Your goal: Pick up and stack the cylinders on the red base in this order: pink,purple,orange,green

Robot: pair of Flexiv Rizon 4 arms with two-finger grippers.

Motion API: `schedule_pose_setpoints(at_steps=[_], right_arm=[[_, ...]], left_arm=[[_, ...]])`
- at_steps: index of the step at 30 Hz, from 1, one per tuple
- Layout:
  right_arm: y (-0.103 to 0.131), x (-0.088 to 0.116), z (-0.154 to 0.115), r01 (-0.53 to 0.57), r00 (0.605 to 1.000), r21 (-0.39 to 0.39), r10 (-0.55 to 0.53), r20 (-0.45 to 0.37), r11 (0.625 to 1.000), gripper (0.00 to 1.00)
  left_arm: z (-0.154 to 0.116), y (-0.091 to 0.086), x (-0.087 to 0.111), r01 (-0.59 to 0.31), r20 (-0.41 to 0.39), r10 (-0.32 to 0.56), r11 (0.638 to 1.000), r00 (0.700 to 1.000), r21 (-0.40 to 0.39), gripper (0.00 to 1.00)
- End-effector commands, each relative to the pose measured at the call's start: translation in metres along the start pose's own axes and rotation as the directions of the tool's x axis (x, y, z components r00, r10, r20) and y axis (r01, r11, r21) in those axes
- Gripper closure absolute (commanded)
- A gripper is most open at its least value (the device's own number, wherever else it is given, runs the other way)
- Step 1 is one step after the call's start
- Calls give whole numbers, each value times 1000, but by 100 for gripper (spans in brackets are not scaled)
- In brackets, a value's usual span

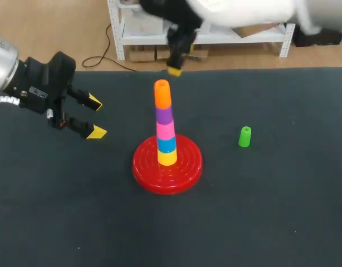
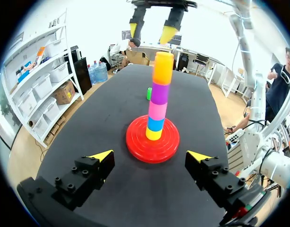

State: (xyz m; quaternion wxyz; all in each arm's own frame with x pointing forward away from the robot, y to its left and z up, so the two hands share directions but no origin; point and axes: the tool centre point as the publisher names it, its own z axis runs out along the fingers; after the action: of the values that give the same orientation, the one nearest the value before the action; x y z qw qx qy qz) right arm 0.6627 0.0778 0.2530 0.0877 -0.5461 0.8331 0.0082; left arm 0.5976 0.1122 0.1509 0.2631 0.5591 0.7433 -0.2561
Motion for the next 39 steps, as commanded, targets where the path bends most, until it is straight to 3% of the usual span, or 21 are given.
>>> schedule_pose_setpoints(at_steps=[1,6,11,23,31,36,39], right_arm=[[-22,42,18,-110,991,33,107,82,993,0],[-56,80,57,-261,965,54,259,29,964,0],[-73,112,103,-339,940,43,341,-24,940,0],[-74,147,183,-378,919,34,379,-107,925,0],[-68,164,207,-404,906,6,402,-133,915,0],[-61,165,207,-399,909,-11,394,-133,917,18],[-59,166,209,-402,908,-14,397,-137,915,36]], left_arm=[[0,0,1,-1,2,1,1000,1000,-1,0],[0,0,1,-1,2,1,1000,1000,-1,0],[0,0,1,-1,2,1,1000,1000,-1,0],[0,0,1,-1,2,1,1000,1000,-1,0],[0,0,1,-1,2,1,1000,1000,-1,0],[0,0,1,-1,2,1,1000,1000,-1,0],[0,0,1,-1,2,1,1000,1000,-1,0]])
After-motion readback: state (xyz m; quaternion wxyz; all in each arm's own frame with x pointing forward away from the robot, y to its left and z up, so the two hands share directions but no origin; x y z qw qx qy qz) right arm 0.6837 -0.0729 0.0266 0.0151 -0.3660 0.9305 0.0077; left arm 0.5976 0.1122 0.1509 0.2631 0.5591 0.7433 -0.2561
